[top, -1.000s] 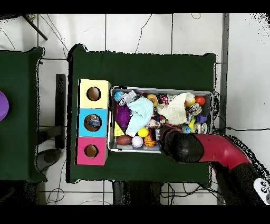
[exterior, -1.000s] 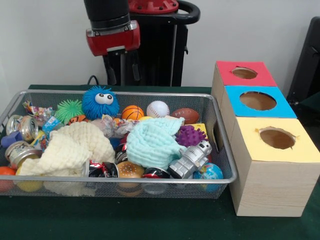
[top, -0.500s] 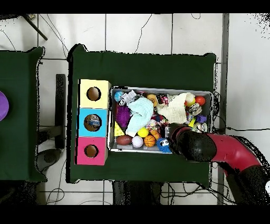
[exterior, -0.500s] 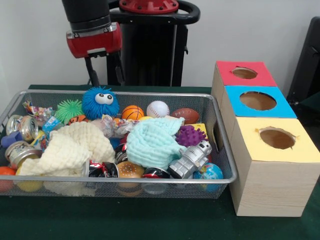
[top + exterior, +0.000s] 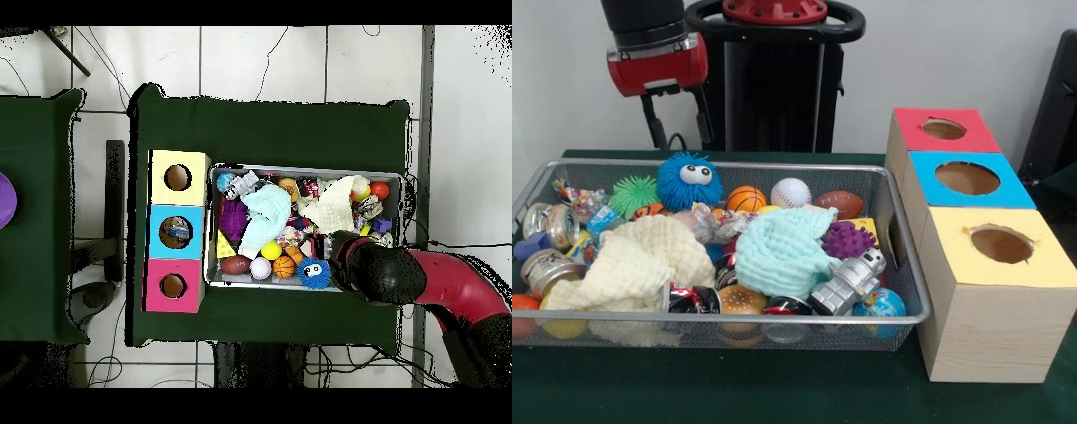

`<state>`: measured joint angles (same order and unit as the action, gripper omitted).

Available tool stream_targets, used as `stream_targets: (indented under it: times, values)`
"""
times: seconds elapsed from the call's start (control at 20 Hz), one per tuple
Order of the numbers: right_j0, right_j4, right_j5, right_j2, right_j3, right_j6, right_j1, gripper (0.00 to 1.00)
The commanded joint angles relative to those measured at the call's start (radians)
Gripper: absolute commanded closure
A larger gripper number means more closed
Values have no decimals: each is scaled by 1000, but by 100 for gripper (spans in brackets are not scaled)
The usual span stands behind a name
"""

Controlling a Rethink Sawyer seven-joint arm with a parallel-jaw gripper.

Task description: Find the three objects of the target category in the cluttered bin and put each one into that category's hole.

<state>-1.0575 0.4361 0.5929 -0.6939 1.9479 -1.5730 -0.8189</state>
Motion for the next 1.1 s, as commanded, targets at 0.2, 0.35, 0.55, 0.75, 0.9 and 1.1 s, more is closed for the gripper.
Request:
stream_targets:
  times: [0.2, 0.35, 0.55, 0.75, 0.9, 1.1]
  values:
    - [24, 134, 94, 3, -63, 160, -85, 0]
    - [23, 152, 83, 5, -60, 146, -88, 0]
    - [22, 171, 73, 6, -61, 133, -79, 0]
    - [28, 193, 56, 11, -63, 113, -73, 0]
    - [30, 207, 48, 14, -64, 105, -73, 0]
    - [40, 231, 22, 22, -54, 76, -66, 0]
